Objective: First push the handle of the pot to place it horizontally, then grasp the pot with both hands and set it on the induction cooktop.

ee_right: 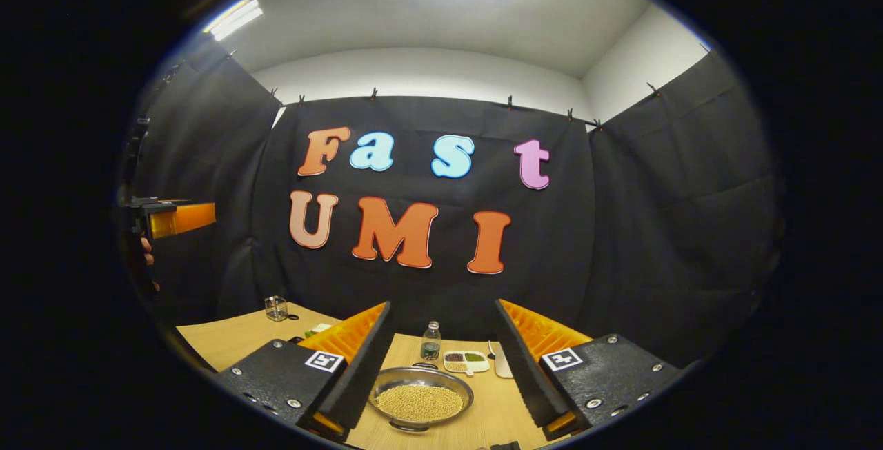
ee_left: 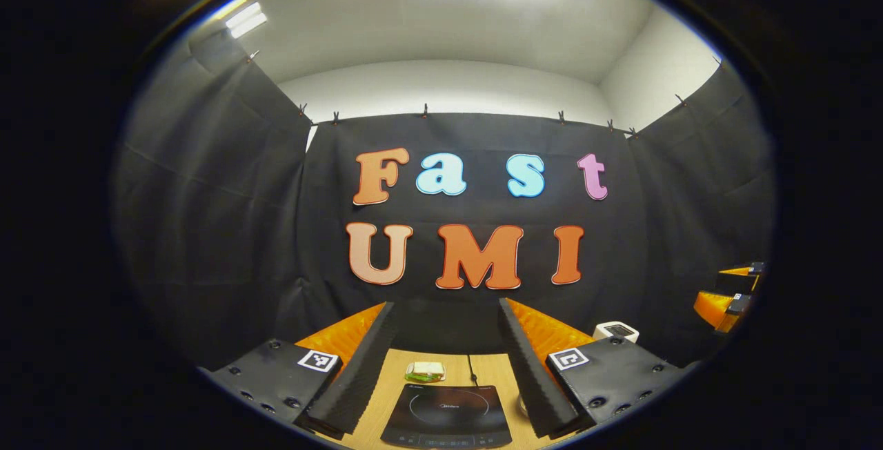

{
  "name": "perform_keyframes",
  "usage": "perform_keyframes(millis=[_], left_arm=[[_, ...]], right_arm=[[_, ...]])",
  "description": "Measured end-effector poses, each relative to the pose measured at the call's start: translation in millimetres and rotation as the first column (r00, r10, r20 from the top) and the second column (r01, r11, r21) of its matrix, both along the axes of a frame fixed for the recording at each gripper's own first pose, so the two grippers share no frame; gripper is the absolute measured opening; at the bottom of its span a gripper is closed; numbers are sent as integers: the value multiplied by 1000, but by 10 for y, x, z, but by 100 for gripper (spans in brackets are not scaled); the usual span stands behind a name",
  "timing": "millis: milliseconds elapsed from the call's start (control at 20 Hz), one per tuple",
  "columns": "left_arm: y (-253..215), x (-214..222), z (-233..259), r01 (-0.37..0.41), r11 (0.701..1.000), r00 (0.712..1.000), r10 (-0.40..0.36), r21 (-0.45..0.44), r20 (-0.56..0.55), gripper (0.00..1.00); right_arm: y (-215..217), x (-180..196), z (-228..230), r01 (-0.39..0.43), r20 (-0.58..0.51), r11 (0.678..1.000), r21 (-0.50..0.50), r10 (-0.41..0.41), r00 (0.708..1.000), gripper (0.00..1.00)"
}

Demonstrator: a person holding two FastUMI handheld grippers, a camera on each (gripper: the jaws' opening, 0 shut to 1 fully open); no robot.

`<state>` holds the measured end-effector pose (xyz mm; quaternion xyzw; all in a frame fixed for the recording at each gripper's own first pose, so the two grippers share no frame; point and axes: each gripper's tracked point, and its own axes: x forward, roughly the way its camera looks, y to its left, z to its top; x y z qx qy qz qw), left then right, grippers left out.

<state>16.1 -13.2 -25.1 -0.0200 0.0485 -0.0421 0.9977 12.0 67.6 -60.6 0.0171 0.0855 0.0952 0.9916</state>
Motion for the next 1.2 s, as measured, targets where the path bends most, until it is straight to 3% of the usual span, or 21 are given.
perform_keyframes(millis=[300,500,750,950,1050,1150,1200], left_arm=[[-53,125,-163,-2,1000,1000,2,17,-8,95],[-29,216,-314,-6,1000,1000,7,23,-24,95],[76,295,-466,-22,999,999,24,27,-47,95],[171,337,-572,-38,998,997,42,54,-65,95],[205,340,-633,-48,995,996,54,83,-71,95],[202,338,-693,-45,995,995,52,89,-83,94],[212,346,-722,-46,995,995,53,92,-86,95]], right_arm=[[312,94,-714,-86,-160,996,31,90,983,75],[695,13,-1278,-192,-297,978,78,207,932,65],[1073,-139,-1997,-274,-488,950,149,312,816,49],[1212,-225,-2617,-310,-629,942,129,319,709,37],[1301,-351,-2854,-321,-693,929,186,355,627,31],[1370,-460,-3096,-280,-770,930,238,356,529,24],[1411,-465,-3216,-264,-789,929,261,362,496,17]])
